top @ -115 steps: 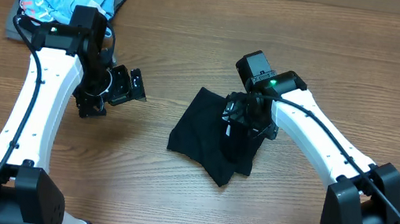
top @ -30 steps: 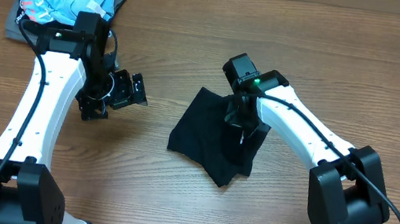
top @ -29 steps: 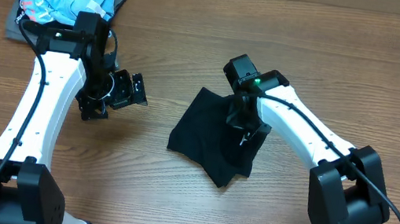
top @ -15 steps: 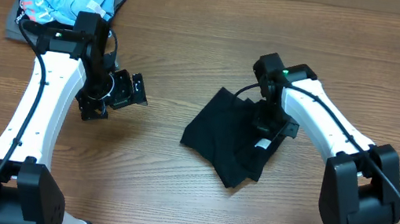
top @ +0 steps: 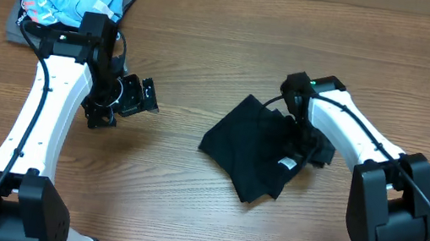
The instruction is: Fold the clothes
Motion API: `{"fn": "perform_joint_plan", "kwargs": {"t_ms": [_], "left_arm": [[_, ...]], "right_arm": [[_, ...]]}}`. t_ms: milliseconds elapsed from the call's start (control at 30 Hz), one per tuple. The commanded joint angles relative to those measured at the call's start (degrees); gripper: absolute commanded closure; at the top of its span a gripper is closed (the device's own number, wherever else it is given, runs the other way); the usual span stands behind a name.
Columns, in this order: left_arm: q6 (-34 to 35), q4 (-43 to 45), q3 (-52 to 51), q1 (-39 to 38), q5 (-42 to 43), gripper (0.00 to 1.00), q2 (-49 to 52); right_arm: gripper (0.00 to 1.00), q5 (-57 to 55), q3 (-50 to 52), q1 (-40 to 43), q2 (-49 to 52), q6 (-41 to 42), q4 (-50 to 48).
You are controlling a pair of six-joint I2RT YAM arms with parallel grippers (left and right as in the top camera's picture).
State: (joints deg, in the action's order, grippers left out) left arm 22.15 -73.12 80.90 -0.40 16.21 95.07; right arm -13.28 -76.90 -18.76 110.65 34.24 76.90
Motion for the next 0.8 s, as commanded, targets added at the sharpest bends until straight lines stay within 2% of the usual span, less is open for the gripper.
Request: {"fn": "perform_joint_plan", "kwargs": {"t_ms": [0,100,367,400,467,533,567,667,767], "left_arm": [[-1.2,0.0,-0.3,-0.4,-0.3,0.0,0.5],[-1.4,0.0,-0.3,-0.4,-0.3,0.0,0.5],[-1.4,0.1,-0.3,-0.4,-0.3,0.0,0.5],[-1.4,0.1,-0.3,-0.4,-0.3,0.0,0.5],[-1.4,0.1,-0.3,-0.4,-0.3,0.0,0.5],[-1.4,0.1,-0.3,-0.4,-0.3,0.0,0.5],[-1.4,0.1,-0.3,-0.4,-0.3,0.0,0.5],[-1.4,0.1,-0.3,-0.4,-0.3,0.0,0.5],[-1.4,0.0,-0.3,-0.4,-0.3,0.0,0.5]], "right_arm": [[0.68,-2.7,0.4,2.3,0.3,3.8,2.7],[0.75,-4.2,0.3,4.0,0.0,6.9,6.1],[0.75,-4.4,-2.6,5.1,-6.0,9.3,7.4],[0.74,-3.9,-3.7,5.1,-7.1,9.2,6.9],[0.64,-1.4,-5.5,5.1,-8.9,6.7,4.3],[0.43,3.1,-5.8,5.1,-9.8,0.8,-0.5],[0.38,5.0,-5.8,5.1,-9.8,-1.2,-2.4],[0.37,11.0,-4.5,5.1,-9.0,-5.1,-8.2],[0.39,12.1,-3.0,5.0,-7.5,-5.6,-10.2]]}}
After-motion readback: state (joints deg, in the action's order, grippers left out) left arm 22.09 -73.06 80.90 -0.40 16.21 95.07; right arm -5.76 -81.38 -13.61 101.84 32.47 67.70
